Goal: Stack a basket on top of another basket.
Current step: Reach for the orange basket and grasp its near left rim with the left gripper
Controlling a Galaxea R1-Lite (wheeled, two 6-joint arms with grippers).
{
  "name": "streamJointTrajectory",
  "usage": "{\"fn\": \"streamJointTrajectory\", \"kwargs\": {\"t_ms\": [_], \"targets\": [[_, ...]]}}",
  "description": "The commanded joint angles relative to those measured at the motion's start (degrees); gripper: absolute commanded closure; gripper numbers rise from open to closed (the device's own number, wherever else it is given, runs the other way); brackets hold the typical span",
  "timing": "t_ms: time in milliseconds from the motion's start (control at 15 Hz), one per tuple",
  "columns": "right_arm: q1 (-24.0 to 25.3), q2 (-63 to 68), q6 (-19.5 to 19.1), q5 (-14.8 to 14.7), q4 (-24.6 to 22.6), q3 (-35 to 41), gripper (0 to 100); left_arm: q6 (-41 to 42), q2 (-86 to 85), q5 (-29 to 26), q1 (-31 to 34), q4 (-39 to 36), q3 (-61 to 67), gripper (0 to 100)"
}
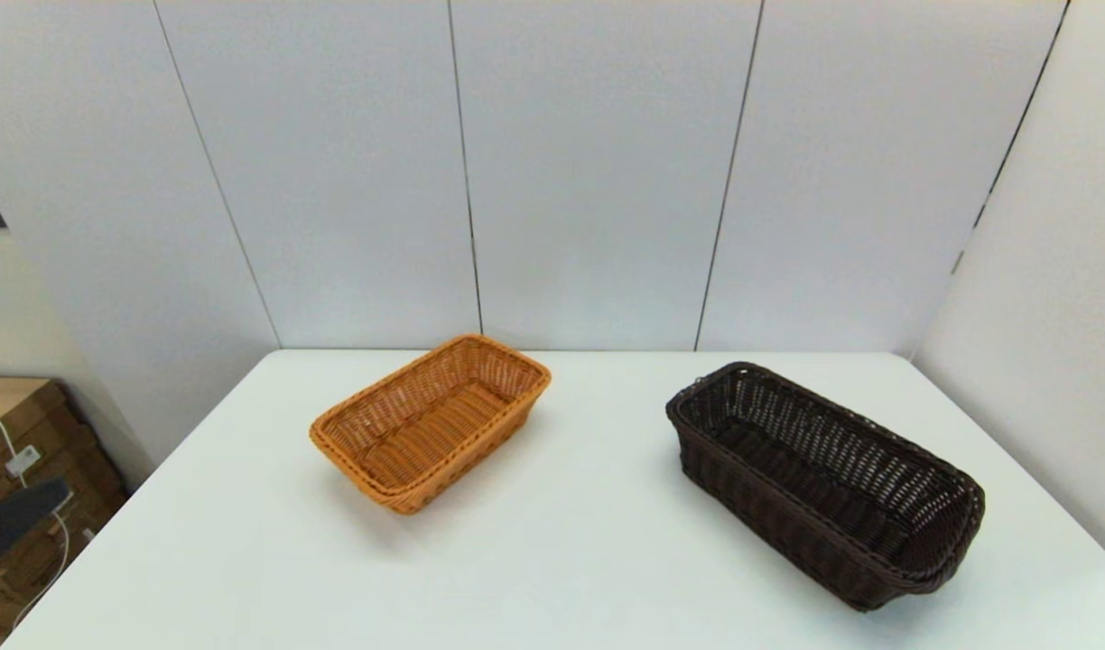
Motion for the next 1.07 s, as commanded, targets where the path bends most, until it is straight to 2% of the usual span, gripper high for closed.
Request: {"fn": "streamJointTrajectory", "kwargs": {"t_ms": [67, 200, 267, 467, 667, 867, 1067], "targets": [[0.01, -0.02, -0.12, 0.02, -0.01, 0.00, 0, -17.97, 38.23, 3.03, -4.23, 2.08, -17.86, 0], [0.01, -0.02, -0.12, -0.07, 0.08, 0.00, 0, -23.51, 49.22, 7.51, -9.06, 2.34, -22.08, 0], [0.01, 0.06, -0.03, -0.07, 0.08, 0.00, 0, -27.64, 54.58, 7.78, -9.85, 4.36, -25.77, 0], [0.01, -0.02, -0.03, -0.07, 0.34, -0.09, 0, -38.54, 66.80, 7.69, -11.61, 17.02, -39.13, 0], [0.01, 0.06, -0.03, -0.07, 0.43, -0.09, 0, -41.44, 73.39, 6.99, -13.63, 19.65, -45.37, 0], [0.01, 0.06, -0.03, -0.16, 0.52, -0.18, 0, -47.33, 79.63, 6.72, -15.21, 26.60, -52.49, 0], [0.01, -0.02, -0.12, -0.16, 0.78, -0.18, 0, -48.65, 83.32, 2.41, -14.51, 27.83, -54.16, 0]]}}
